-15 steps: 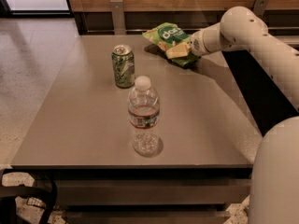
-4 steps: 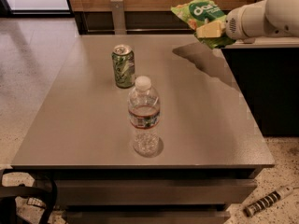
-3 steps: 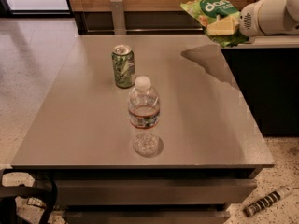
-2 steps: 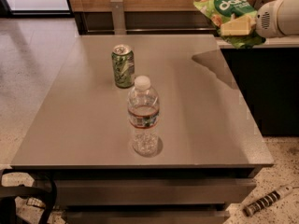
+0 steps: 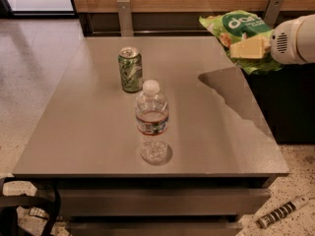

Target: Move green rice chip bag near water bottle

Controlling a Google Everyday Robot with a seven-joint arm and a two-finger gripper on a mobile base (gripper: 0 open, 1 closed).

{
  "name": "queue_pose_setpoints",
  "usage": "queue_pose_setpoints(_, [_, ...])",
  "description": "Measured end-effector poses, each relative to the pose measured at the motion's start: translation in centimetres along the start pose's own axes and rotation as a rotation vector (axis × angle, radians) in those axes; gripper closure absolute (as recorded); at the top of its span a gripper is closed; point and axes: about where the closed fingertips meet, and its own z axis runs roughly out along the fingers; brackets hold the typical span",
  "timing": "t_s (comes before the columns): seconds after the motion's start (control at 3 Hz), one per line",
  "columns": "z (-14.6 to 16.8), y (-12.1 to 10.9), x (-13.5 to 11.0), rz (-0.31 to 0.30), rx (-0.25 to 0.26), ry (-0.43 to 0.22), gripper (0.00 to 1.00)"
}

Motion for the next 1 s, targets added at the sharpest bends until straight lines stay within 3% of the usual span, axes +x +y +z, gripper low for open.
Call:
queue_pose_setpoints(0.67, [-3.2,5.2,5.2,-0.008,0.023,0.136,1.00])
queue_pose_setpoints(1.0, [-4.5,6.6,7.9,-0.027,0.005,0.213,1.00])
